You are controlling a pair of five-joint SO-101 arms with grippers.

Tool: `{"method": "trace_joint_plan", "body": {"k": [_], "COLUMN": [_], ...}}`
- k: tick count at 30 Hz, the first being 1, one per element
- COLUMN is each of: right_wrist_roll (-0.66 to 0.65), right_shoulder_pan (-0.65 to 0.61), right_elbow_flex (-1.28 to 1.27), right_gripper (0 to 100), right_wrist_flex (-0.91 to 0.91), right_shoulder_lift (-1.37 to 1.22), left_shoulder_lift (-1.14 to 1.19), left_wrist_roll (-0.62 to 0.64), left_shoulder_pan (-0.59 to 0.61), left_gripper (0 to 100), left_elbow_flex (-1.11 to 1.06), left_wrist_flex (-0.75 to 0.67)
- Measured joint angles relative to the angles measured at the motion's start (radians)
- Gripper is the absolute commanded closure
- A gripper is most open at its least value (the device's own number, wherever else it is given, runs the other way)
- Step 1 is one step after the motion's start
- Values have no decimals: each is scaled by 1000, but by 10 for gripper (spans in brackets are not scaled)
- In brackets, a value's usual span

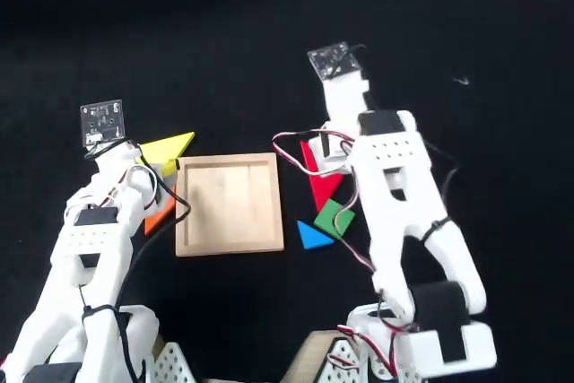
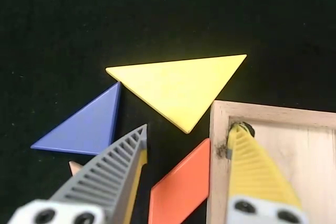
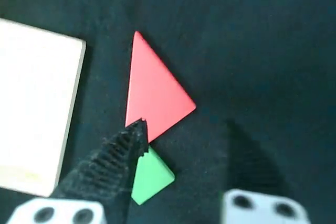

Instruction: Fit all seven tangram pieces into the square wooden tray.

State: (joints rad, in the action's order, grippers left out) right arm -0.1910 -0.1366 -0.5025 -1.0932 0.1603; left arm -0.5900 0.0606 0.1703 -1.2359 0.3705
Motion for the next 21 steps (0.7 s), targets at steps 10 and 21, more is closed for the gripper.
{"method": "trace_joint_plan", "body": {"k": [10, 21], "right_wrist_roll": [3, 3], "right_shoulder_pan": [8, 8], "right_elbow_flex": [37, 37], "right_gripper": [734, 644], "right_wrist_flex": [-3, -6], "right_shoulder_lift": [-114, -127], "left_shoulder_lift": [0, 0], "left_wrist_roll": [0, 0], "left_shoulder_pan": [0, -2], "left_gripper": [755, 755], "left_elbow_flex": [0, 0], "left_wrist_flex": [0, 0]}}
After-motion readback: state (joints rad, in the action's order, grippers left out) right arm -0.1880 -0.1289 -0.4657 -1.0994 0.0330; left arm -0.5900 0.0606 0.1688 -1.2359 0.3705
